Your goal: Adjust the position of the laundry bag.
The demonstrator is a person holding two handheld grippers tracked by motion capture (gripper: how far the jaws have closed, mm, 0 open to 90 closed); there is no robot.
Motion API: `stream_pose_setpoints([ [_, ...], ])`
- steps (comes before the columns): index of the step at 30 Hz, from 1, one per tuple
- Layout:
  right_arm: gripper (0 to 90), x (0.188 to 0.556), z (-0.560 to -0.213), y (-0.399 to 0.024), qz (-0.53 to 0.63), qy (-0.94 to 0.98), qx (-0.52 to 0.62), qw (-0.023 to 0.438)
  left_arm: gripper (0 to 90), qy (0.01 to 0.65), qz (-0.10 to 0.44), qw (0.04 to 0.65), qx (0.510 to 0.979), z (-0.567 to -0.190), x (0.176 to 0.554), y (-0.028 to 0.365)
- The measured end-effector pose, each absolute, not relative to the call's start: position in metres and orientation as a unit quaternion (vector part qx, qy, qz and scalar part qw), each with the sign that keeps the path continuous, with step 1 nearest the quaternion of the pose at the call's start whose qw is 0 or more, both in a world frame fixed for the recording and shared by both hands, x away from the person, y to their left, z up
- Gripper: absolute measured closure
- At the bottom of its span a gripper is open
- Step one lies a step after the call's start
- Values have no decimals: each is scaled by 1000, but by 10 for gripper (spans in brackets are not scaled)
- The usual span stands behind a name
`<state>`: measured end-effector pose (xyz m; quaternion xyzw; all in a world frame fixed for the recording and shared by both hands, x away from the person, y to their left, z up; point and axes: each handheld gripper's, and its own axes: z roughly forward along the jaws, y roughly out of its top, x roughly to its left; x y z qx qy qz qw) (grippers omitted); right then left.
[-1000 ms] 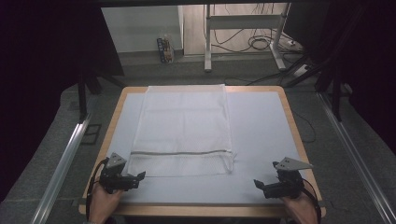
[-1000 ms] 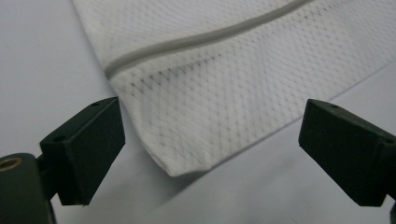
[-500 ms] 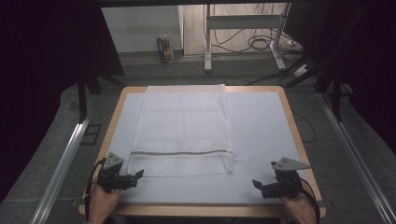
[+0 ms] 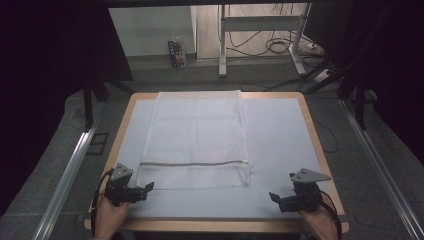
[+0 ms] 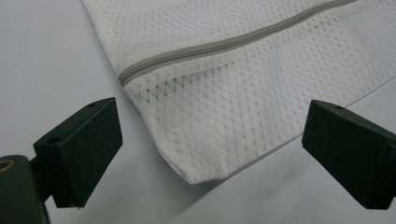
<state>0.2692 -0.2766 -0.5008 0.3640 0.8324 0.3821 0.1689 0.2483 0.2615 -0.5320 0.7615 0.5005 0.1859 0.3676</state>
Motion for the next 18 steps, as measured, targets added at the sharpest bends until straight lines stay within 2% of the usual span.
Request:
stream_pose_setpoints([
  [8,0,273,-501,-271,382,837,361,154,56,491,176,371,768,-529,252,258],
  [18,0,281,-502,-261,374,843,351,164,61,481,178,366,777,-527,258,255],
])
